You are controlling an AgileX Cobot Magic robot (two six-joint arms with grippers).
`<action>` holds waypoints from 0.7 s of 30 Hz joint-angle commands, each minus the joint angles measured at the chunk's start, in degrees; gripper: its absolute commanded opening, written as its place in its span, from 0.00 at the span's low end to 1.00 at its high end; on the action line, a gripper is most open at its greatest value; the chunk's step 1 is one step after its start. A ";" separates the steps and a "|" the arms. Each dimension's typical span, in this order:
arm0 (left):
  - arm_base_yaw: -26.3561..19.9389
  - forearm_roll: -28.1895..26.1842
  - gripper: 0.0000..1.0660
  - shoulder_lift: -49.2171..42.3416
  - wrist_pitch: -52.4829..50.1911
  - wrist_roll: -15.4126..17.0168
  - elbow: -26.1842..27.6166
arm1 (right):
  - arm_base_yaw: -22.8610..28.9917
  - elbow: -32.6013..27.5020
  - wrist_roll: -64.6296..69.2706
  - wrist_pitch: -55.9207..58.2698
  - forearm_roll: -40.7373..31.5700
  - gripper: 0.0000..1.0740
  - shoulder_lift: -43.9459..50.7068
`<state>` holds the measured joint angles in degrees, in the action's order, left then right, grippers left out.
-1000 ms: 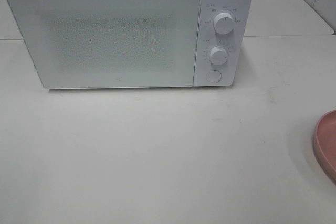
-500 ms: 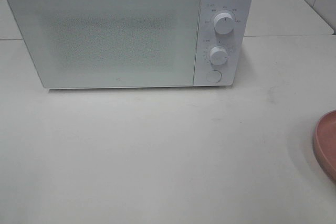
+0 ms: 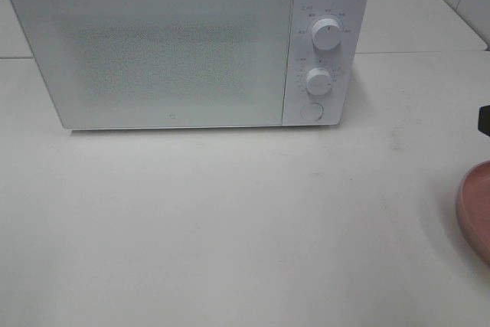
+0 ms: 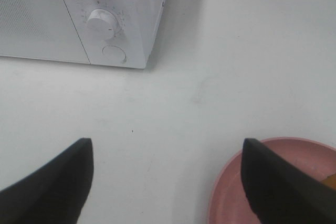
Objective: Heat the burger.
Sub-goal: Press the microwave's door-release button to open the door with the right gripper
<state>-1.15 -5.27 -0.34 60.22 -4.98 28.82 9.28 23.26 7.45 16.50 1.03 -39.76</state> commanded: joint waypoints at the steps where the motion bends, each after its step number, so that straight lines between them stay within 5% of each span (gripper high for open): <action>1: -0.06 -0.17 0.88 -1.32 -0.80 0.29 -0.23 | -0.40 -0.23 -0.63 -5.50 -0.11 0.70 -3.67; 21: -0.06 -0.17 0.88 -1.32 -0.80 0.29 -0.23 | -0.23 -1.60 -3.09 -41.20 0.34 0.70 -29.97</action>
<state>-1.15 -5.27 -0.34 60.22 -4.98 28.82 9.28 22.69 6.30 -17.36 1.15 -67.15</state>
